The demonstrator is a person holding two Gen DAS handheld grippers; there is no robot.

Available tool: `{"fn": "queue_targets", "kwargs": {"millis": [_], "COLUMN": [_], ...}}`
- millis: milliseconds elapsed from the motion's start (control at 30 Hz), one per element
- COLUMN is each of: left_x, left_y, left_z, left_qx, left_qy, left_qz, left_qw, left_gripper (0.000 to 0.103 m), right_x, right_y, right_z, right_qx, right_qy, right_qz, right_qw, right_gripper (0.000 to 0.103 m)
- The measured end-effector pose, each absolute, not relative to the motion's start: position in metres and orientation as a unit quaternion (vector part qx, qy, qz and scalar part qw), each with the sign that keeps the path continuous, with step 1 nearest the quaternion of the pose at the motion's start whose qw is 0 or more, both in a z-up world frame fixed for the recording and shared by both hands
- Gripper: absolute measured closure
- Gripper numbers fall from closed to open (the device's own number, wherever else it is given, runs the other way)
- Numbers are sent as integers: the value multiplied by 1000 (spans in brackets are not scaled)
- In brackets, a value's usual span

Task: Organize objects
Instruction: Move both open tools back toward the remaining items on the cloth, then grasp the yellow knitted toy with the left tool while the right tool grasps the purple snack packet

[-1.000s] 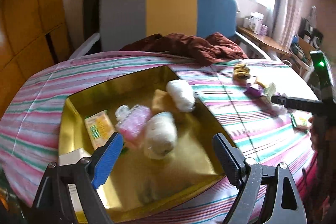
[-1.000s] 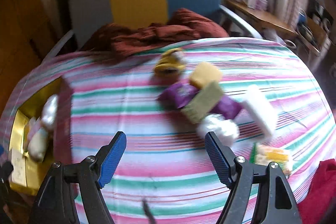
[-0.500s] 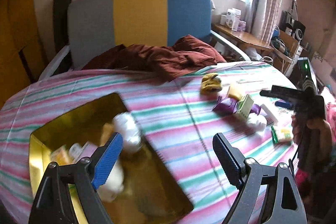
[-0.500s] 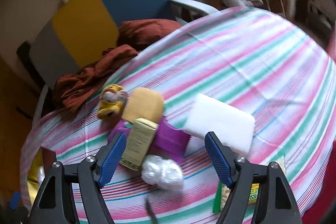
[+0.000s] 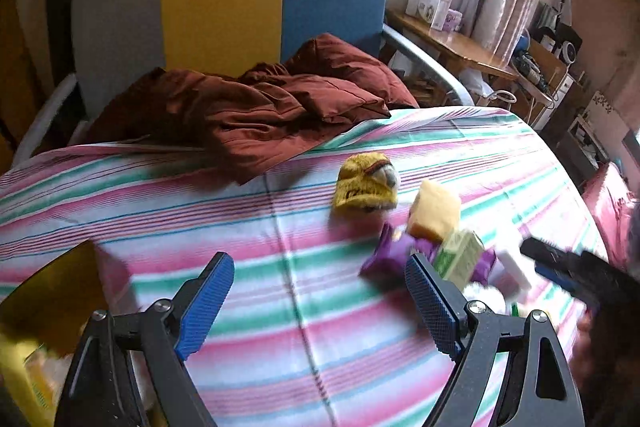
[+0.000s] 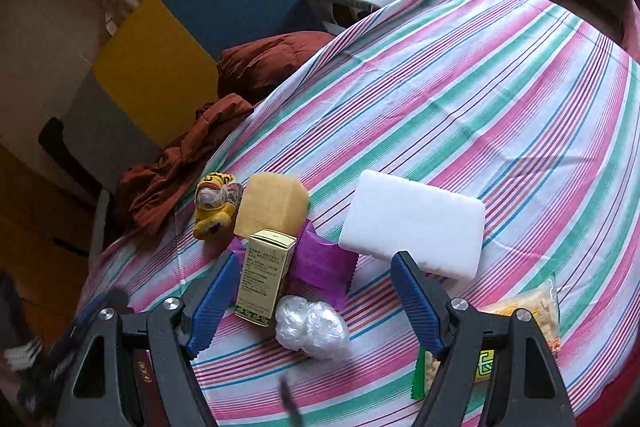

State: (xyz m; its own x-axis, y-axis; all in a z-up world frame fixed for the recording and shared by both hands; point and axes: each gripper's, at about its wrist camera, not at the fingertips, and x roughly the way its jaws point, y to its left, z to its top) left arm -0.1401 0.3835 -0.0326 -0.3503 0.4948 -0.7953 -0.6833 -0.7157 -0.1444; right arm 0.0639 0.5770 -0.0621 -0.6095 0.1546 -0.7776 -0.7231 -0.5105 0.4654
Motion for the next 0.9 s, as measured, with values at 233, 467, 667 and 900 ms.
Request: {"fn": "queue_targets", "kwargs": {"millis": [233, 467, 667, 900], "left_x": [-168, -187, -204, -191], "left_y": [439, 482, 504, 489], "left_z": [-52, -69, -99, -107], "left_qx": [-455, -459, -484, -482], "left_qy": [112, 113, 123, 135], "left_qz": [799, 791, 773, 766], "left_qw": [378, 389, 391, 404], "left_gripper": [13, 6, 11, 65], "right_x": [75, 75, 67, 57], "right_y": [585, 591, 584, 571], "right_z": [-62, -67, -67, -59], "right_qx": [-318, -308, -318, -334], "right_qy": [442, 463, 449, 405], "right_qz": [790, 782, 791, 813], "right_qw": [280, 280, 266, 251], "right_gripper": [24, 23, 23, 23]}}
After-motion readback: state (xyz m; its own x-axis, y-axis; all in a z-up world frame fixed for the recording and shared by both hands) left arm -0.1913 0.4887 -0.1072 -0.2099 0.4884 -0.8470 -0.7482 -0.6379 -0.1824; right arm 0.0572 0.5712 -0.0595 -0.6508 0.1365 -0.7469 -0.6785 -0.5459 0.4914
